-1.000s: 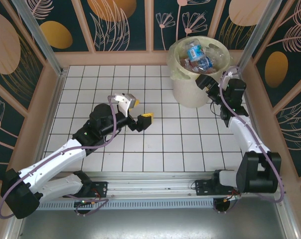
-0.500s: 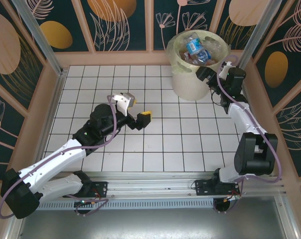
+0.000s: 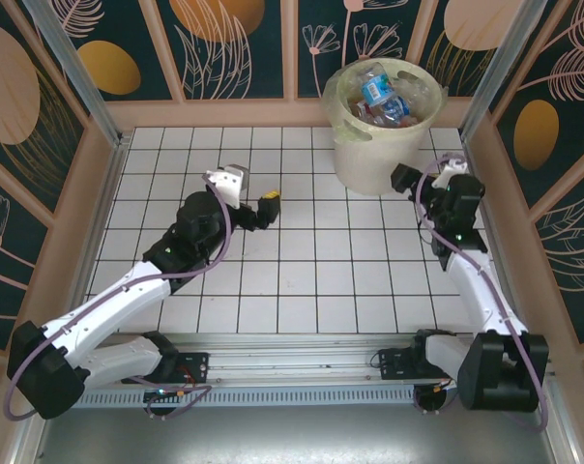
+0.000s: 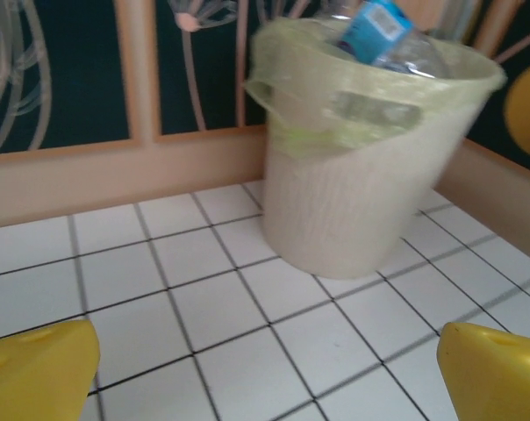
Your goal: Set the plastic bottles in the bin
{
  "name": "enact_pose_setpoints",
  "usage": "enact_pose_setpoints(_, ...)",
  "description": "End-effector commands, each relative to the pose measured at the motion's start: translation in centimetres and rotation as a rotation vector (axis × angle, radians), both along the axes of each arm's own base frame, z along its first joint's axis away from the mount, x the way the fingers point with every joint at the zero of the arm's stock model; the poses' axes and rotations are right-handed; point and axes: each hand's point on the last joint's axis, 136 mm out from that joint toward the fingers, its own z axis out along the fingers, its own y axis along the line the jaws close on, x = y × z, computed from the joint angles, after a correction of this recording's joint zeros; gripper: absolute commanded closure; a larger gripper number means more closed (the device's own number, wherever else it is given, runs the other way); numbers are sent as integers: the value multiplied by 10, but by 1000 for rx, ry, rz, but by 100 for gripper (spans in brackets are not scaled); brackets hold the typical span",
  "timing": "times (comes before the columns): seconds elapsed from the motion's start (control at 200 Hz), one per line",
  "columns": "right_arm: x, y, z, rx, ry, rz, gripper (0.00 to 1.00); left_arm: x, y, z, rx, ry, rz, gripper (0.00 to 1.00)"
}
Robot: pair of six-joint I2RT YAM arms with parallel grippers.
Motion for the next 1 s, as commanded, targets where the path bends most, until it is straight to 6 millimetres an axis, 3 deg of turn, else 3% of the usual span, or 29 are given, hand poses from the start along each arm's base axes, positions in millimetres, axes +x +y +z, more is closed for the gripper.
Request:
enact_pose_setpoints(0.0, -13, -28, -2, -63, -98, -154, 1, 15, 33, 8, -23, -46, 131, 1)
enact_pose_setpoints(0.12, -28, -41, -20, -74, -150, -230, 1, 10, 61, -9, -24, -111, 203, 1)
enact_pose_setpoints(0.3, -35, -49, -55, -178, -134, -259, 1, 1, 112, -43, -12, -118, 410, 1)
enact_pose_setpoints(0.415, -40, -50, -60, -249, -202, -257, 1, -8, 142, -68, -7, -108, 538, 1)
enact_pose_setpoints(0.636, -34, -42, -78, -313, -229, -205, 1, -17, 174, -87, 21, -124, 640, 1)
enact_pose_setpoints(0.991, -26, -40, -100, -329, -221, -196, 1, -4, 226, -116, 63, -83, 775, 1)
